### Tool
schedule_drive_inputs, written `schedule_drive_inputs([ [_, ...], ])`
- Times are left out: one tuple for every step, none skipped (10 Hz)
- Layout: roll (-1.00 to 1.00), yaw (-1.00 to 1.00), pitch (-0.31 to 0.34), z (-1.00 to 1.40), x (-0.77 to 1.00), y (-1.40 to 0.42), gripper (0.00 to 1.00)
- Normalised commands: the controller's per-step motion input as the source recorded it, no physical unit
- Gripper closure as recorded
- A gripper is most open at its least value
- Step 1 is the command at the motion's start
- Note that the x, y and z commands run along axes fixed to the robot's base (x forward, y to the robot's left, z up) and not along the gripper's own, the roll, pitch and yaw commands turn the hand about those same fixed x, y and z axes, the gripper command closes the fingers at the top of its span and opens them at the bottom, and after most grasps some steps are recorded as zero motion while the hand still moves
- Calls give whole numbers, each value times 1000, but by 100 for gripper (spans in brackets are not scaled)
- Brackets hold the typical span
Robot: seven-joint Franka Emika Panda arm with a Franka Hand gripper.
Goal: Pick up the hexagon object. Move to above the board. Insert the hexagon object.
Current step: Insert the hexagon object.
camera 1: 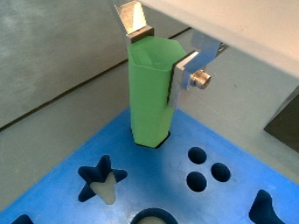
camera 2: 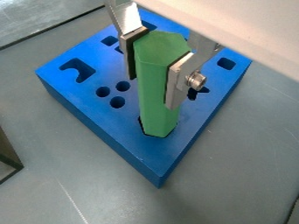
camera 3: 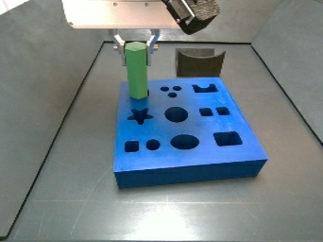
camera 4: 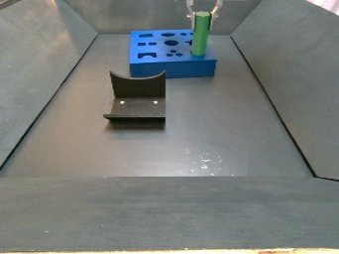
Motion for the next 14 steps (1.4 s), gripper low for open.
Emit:
schedule_drive_inputs([
  [343,0,-214,-860,-3,0,100],
  [243,0,-151,-1000,0,0,100],
  [206,0,-146,-1000,0,0,100],
  [163,0,-171,-1000,0,0,100],
  [114,0,-151,-1000,6,0,100],
  [109,0,-137,-1000,6,0,100],
  [100,0,-129,-1000,0,0,100],
  [80,0,-117,-1000,17,0,100],
  [83,0,-106,-1000,26,0,100],
  [86,0,-94,-1000,57,0,100],
  [80,0,-94,-1000,60,0,100],
  [86,0,-91,-1000,86,0,100],
  [83,0,-94,-1000,100,0,100],
  [83,0,-100,-1000,109,0,100],
])
